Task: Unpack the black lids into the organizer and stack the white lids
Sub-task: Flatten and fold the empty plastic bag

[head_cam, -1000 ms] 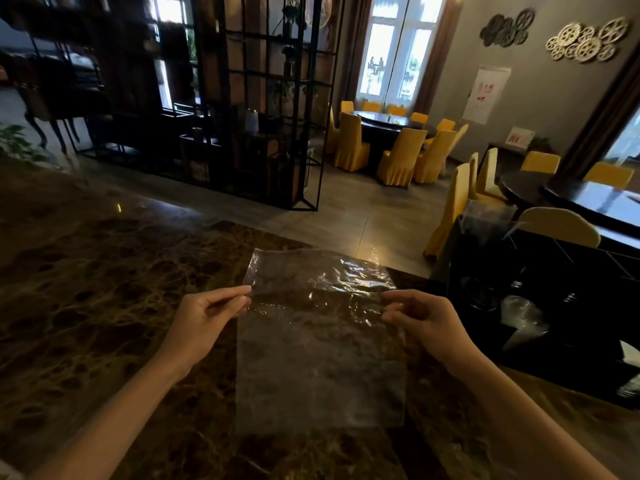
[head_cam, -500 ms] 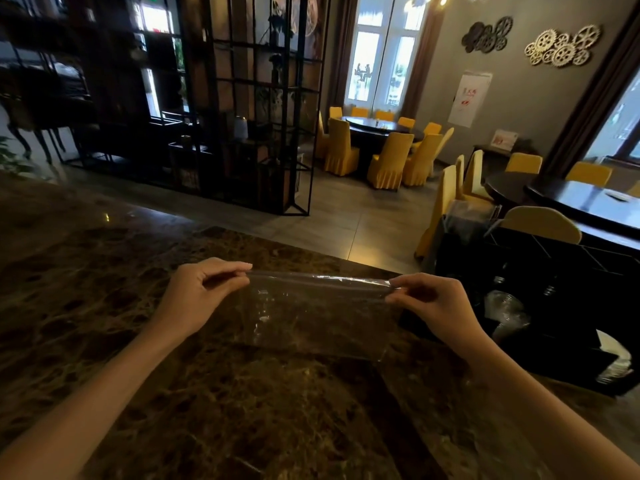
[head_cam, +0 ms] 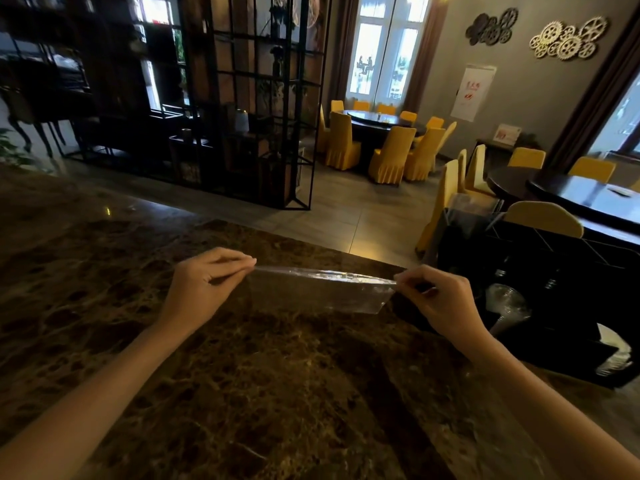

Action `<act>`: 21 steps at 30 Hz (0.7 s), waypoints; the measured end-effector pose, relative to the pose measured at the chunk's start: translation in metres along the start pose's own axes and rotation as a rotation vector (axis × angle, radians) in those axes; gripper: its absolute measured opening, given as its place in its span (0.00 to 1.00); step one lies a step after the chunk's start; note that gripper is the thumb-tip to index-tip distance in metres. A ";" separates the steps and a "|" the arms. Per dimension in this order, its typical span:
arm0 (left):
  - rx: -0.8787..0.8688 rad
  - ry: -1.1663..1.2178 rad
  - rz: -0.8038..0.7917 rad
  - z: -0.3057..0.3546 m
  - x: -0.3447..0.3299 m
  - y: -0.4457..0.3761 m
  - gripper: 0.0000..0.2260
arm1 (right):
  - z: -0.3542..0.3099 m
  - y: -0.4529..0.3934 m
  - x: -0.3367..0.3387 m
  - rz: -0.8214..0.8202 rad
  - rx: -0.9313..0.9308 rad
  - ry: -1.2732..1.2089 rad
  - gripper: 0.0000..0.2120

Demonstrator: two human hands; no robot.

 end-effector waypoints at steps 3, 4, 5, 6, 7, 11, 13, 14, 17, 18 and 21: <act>-0.010 -0.033 -0.018 -0.008 -0.010 0.029 0.12 | 0.003 0.026 -0.009 -0.010 0.012 -0.003 0.10; -0.011 -0.043 -0.041 -0.010 -0.014 0.040 0.13 | 0.004 0.036 -0.013 -0.024 0.015 -0.010 0.10; -0.010 -0.049 -0.069 -0.014 -0.018 0.052 0.14 | 0.005 0.046 -0.017 -0.040 0.021 -0.008 0.10; -0.008 -0.048 -0.099 -0.018 -0.021 0.065 0.15 | 0.006 0.058 -0.022 -0.054 0.025 -0.003 0.11; -0.010 -0.037 -0.131 -0.021 -0.024 0.078 0.15 | 0.007 0.069 -0.026 -0.065 0.022 -0.001 0.11; -0.057 -0.017 -0.247 -0.026 -0.030 0.126 0.12 | 0.016 0.119 -0.045 -0.131 -0.011 0.018 0.12; -0.089 -0.077 -0.349 -0.027 -0.033 0.146 0.18 | 0.018 0.143 -0.052 -0.213 -0.008 0.073 0.14; -0.100 -0.107 -0.405 -0.027 -0.034 0.154 0.19 | 0.018 0.152 -0.054 -0.267 -0.013 0.105 0.13; -0.075 -0.175 -0.536 -0.026 -0.036 0.168 0.12 | 0.013 0.168 -0.056 -0.393 -0.041 0.179 0.11; -0.054 -0.191 -0.561 -0.024 -0.036 0.169 0.11 | 0.010 0.169 -0.056 -0.412 -0.047 0.183 0.12; -0.005 -0.234 -0.563 -0.011 -0.047 0.158 0.13 | -0.007 0.157 -0.068 -0.383 -0.037 0.188 0.14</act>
Point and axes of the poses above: each hand's wrist, its own y-axis away from the middle knuckle, its own x-axis out of the back of the hand, z = x × y, the point moved 3 cm from there along -y, towards the middle knuckle, and after that the axes turned 2 degrees about z, right-handed, at the moved point
